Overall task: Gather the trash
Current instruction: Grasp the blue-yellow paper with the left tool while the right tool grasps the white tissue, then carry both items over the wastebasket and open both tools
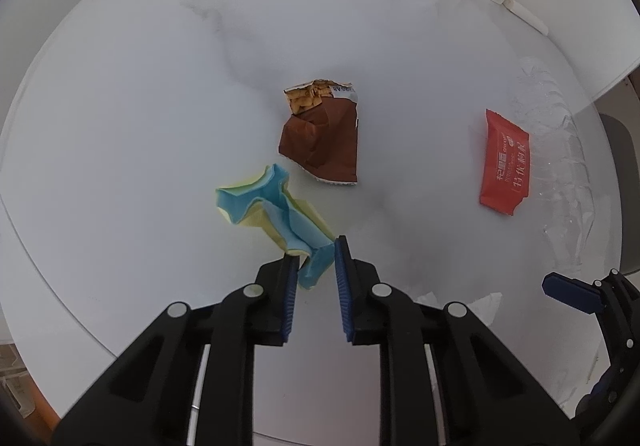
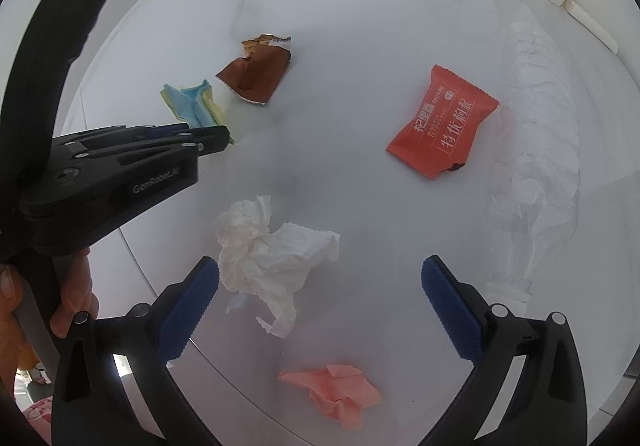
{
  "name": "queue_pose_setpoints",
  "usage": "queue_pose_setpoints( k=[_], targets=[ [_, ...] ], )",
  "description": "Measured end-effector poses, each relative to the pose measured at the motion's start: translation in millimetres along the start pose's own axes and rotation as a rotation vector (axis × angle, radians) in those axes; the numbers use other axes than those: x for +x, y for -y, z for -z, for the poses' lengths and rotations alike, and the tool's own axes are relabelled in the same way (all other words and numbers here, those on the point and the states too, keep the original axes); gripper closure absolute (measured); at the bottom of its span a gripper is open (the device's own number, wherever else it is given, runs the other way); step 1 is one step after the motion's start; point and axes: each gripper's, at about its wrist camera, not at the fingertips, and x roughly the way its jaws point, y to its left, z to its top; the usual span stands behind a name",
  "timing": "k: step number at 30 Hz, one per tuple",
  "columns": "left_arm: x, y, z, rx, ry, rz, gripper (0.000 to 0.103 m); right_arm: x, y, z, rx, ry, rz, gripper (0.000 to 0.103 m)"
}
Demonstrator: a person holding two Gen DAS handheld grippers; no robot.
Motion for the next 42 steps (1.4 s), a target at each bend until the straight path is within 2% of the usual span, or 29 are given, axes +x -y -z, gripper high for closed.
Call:
queue_pose_setpoints(
  k=[10, 13, 17, 20, 21, 23, 29, 34, 42],
  targets=[
    [-35, -26, 8, -0.025, 0.047, 0.034, 0.086, 9, -10, 0, -0.012, -0.01, 0.015, 0.004],
    [-40, -27, 7, -0.028, 0.054, 0.033, 0.086, 14, -15, -1, -0.025, -0.019, 0.016, 0.015],
    [-41, -24, 4, -0.034, 0.059, 0.041, 0.086, 19, -25, 1, -0.053, -0.024, 0.025, 0.045],
    [-46, -26, 10, -0.031, 0.064, 0.034, 0.086, 20, -29, 1, -0.073, -0.024, 0.015, 0.062],
    [-48, -27, 11, -0.031, 0.065, 0.033, 0.086, 19, -28, 1, -0.072, -0.023, 0.011, 0.067],
    [-53, -29, 14, -0.033, 0.07, 0.033, 0.086, 16, -28, 0, -0.078, -0.021, 0.011, 0.071],
    [-80, -44, 34, -0.061, 0.099, 0.038, 0.086, -4, -40, 9, -0.109, 0.007, 0.0, 0.071],
    [-114, -72, 71, -0.122, 0.134, 0.028, 0.086, -19, -73, 20, -0.191, 0.023, -0.042, 0.071],
    [-160, -147, 160, -0.22, 0.145, -0.018, 0.086, -33, -183, 48, -0.361, 0.014, -0.147, 0.071]
  ],
)
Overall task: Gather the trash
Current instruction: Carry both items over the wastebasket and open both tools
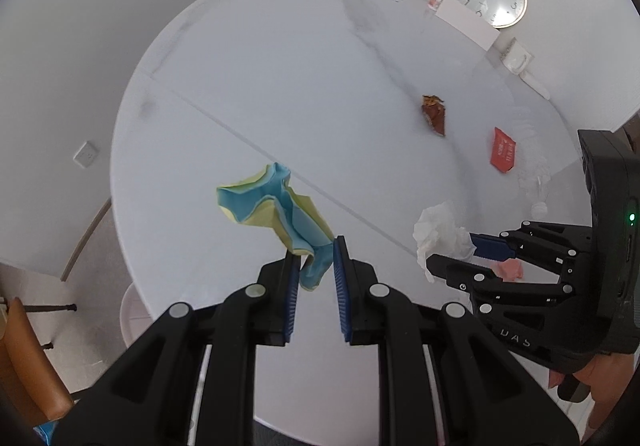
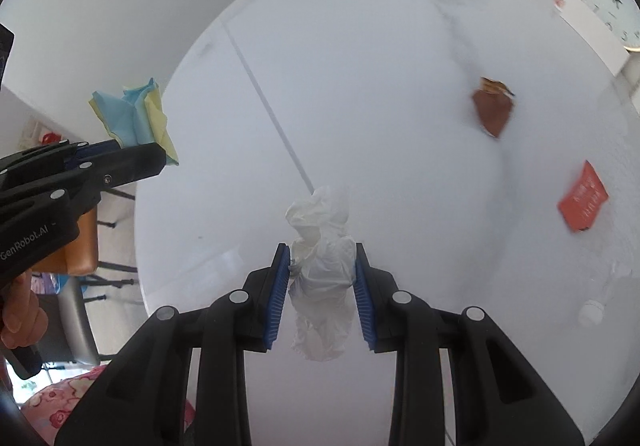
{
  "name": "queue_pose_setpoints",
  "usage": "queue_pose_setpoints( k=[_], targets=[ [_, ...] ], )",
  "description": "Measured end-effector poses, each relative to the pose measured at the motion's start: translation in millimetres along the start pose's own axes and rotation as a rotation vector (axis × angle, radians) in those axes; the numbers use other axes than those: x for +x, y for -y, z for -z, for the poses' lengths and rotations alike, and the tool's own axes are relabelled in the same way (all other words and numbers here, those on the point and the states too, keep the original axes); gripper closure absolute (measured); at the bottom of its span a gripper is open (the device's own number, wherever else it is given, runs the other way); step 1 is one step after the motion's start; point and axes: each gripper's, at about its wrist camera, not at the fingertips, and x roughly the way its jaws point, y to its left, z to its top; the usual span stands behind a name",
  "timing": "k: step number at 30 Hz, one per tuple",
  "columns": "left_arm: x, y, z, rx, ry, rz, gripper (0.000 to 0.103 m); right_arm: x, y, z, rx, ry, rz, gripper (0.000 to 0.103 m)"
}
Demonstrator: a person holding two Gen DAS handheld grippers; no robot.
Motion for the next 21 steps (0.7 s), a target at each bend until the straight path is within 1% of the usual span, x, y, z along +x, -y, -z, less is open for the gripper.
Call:
queue_pose_setpoints(
  k=[6, 8, 12, 16, 19, 21],
  targets=[
    [-23, -87, 55, -0.053, -0.039, -0.039, 0.086, 19, -96, -6, -0.089, -0.014, -0.065, 0.071],
    [-25, -113, 70, -0.06, -0.06, -0.051, 0.086, 27, -127, -8, -0.105, -0.019, -0.084, 0.071],
    [-17, -163, 98, -0.067, -0.12, -0.046, 0.086, 47, -186, -11, -0.138, -0.04, -0.1, 0.071],
    [1, -195, 115, -0.047, -0.175, -0.037, 0.086, 70, -226, -16, -0.141, -0.071, -0.117, 0.071],
    [18, -212, 125, -0.042, -0.215, -0.007, 0.086, 94, -253, -19, -0.161, -0.102, -0.114, 0.071],
    [30, -220, 131, -0.037, -0.242, 0.015, 0.086, 104, -262, -14, -0.169, -0.122, -0.116, 0.071]
  ],
)
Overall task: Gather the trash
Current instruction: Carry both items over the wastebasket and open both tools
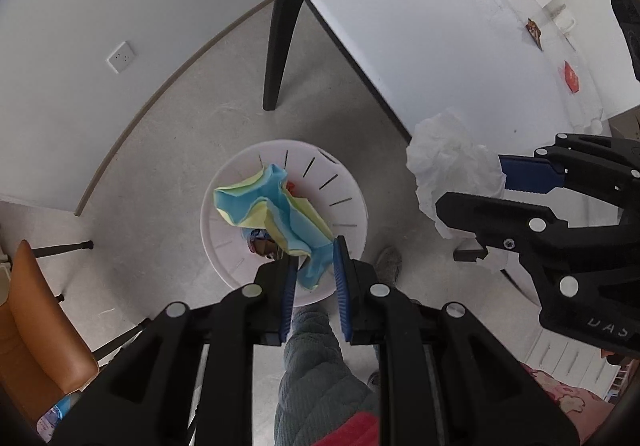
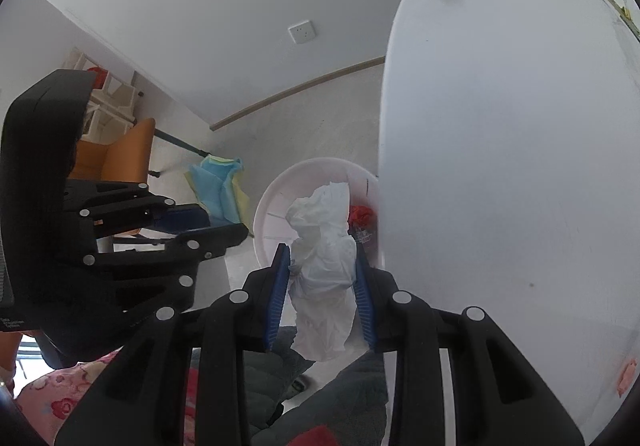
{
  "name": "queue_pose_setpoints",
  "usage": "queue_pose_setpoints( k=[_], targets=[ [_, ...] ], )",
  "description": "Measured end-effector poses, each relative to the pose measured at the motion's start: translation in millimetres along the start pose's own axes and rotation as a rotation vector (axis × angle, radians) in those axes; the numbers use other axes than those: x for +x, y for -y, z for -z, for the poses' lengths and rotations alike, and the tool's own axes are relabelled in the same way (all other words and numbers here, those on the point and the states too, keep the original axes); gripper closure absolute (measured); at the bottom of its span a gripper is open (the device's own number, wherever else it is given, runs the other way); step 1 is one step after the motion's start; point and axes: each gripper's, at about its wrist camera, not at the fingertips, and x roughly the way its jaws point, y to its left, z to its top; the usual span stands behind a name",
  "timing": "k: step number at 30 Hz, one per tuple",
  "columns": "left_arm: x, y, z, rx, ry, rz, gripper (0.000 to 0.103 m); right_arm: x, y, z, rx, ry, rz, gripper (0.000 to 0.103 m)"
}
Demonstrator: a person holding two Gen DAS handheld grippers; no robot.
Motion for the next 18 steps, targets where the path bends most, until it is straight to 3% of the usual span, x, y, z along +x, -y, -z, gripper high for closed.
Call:
queue_pose_setpoints(
  k=[2, 4, 6, 12, 18],
  targets=[
    [11, -5, 2, 0.009, -0.023, 0.024, 0.079, 13, -7, -2, -0.009, -0.019, 0.004, 0.071],
    [18, -10, 3, 0.006, -0.038, 0.038, 0.054, 22, -13, -5, -0.02, -0.037, 0.008, 0.071],
    [20, -12, 3, 0.002, -0.032, 0.045, 0.043, 30, -14, -11, -0.032, -0.05, 0.014, 0.071],
    [20, -28, 6, -0.031, -0.045, 0.036, 0.04, 36, -11, -15, -0.047, -0.076, 0.02, 0.071],
    [-14, -62, 18, -0.125, 0.01, -0.078, 0.025, 34, -22, -16, -0.102, -0.088, 0.005, 0.071]
  ],
)
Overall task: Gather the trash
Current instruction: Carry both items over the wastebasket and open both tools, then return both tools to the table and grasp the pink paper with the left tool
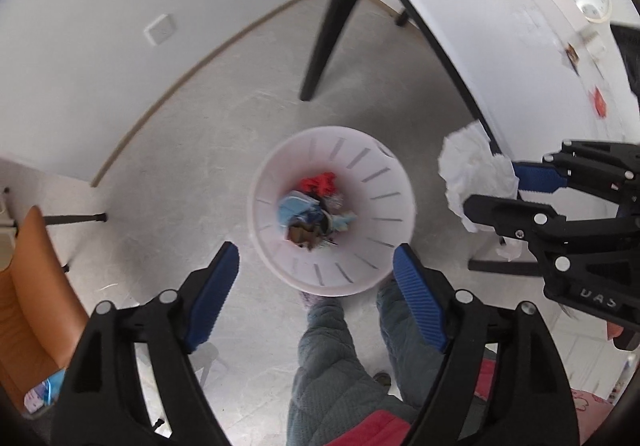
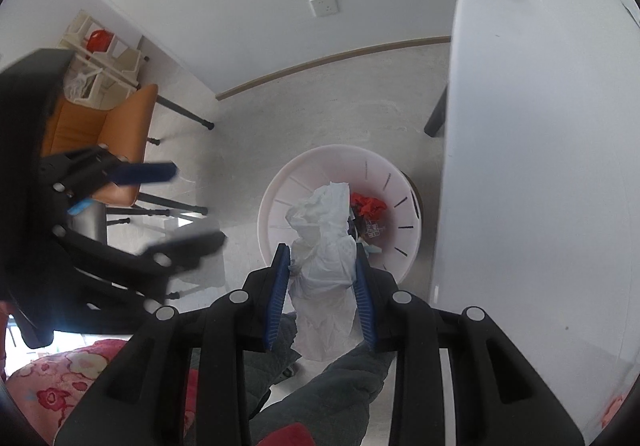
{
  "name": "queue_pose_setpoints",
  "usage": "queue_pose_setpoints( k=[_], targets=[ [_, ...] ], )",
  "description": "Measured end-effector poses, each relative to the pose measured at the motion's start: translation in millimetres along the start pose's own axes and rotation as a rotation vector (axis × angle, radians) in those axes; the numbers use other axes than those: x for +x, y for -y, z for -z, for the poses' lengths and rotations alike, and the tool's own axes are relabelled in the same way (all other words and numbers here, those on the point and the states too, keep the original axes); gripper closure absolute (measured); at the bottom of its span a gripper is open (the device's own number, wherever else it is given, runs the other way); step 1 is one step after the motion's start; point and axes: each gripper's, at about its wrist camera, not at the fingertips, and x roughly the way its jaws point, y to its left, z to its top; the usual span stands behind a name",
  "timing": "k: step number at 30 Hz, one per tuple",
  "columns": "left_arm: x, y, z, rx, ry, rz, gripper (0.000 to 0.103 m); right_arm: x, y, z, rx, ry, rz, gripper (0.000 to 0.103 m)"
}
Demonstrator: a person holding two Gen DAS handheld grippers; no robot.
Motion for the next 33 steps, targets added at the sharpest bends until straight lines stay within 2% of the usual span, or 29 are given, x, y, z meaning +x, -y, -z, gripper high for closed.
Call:
queue_pose_setpoints(
  k=[8, 10, 12, 16, 18, 26, 30, 33],
  targets=[
    [-33, -59, 14, -0.139, 0.051, -0.108, 0.02, 26, -29, -10, -0.107, -0.03, 0.03, 0.07],
    [-35, -67, 15, -0.161, 0.055, -0.117, 0.02, 33, -35, -11, -0.129, -0.039, 0.048, 0.063],
    [-36, -73, 16, -0.176, 0.056, -0.121, 0.02, 39, -40, -11, -0.151, -0.043, 0.062, 0.051],
    [-35, -76, 17, -0.183, 0.053, -0.117, 0.02, 40, -45, -11, -0.156, -0.035, 0.06, 0.038],
    [-37, -75, 17, -0.176, 0.055, -0.118, 0.02, 37, -45, -10, -0.15, -0.025, 0.064, 0.03],
    [-53, -56, 8, -0.127, 0.099, -0.083, 0.02, 6, -37, -8, -0.101, 0.036, 0.061, 0.025],
    [-71, -25, -5, -0.043, 0.152, -0.066, 0.02, -31, -24, -3, -0.046, 0.105, 0.07, 0.013],
    [-86, 10, -16, 0.038, 0.196, -0.021, 0.014, -66, -4, 9, 0.01, 0.165, 0.104, 0.006]
  ],
)
